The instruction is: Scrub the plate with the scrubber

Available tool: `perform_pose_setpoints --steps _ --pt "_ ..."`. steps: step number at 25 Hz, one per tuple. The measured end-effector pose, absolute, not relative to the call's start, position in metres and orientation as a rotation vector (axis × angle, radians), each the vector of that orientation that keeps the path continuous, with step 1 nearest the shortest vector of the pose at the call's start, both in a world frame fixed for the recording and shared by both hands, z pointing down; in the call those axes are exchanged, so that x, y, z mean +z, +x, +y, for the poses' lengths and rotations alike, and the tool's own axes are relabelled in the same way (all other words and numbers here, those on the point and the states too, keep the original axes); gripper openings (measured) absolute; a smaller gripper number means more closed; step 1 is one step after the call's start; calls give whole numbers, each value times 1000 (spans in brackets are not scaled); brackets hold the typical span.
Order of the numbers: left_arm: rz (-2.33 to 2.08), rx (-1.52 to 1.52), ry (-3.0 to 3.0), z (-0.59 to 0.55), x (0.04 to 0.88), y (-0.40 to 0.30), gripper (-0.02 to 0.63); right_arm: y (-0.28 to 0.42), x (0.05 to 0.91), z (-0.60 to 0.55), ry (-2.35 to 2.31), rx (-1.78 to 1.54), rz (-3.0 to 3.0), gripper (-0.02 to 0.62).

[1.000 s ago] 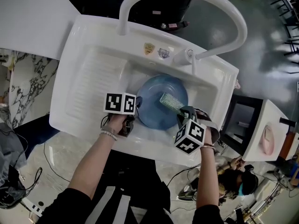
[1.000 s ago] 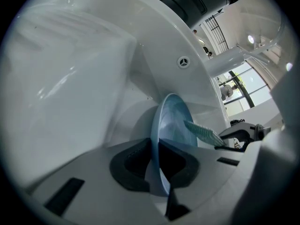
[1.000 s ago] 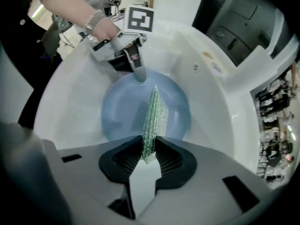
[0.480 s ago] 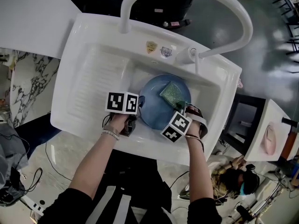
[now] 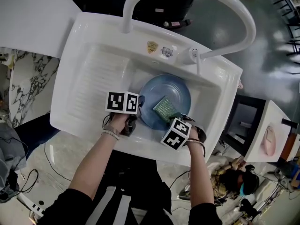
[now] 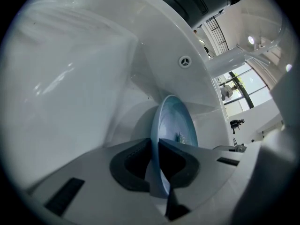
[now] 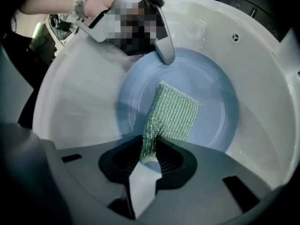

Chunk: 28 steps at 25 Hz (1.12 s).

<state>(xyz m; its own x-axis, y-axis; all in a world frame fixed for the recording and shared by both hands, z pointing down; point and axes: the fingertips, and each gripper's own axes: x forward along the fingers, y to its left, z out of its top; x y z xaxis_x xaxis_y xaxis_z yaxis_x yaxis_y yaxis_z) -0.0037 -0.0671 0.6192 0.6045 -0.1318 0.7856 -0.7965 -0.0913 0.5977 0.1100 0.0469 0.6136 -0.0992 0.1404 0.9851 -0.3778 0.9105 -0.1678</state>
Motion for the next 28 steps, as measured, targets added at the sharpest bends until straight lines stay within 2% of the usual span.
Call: perform_pose_setpoints --steps 12,26,28 --pt "-808 701 1602 -67 623 -5 21 60 572 64 151 678 -1884 92" --pt "-789 756 1577 -60 631 -2 25 91 534 32 665 764 -2006 92" --pt "-777 765 1578 -58 631 -1 53 90 530 28 707 764 -2021 92"
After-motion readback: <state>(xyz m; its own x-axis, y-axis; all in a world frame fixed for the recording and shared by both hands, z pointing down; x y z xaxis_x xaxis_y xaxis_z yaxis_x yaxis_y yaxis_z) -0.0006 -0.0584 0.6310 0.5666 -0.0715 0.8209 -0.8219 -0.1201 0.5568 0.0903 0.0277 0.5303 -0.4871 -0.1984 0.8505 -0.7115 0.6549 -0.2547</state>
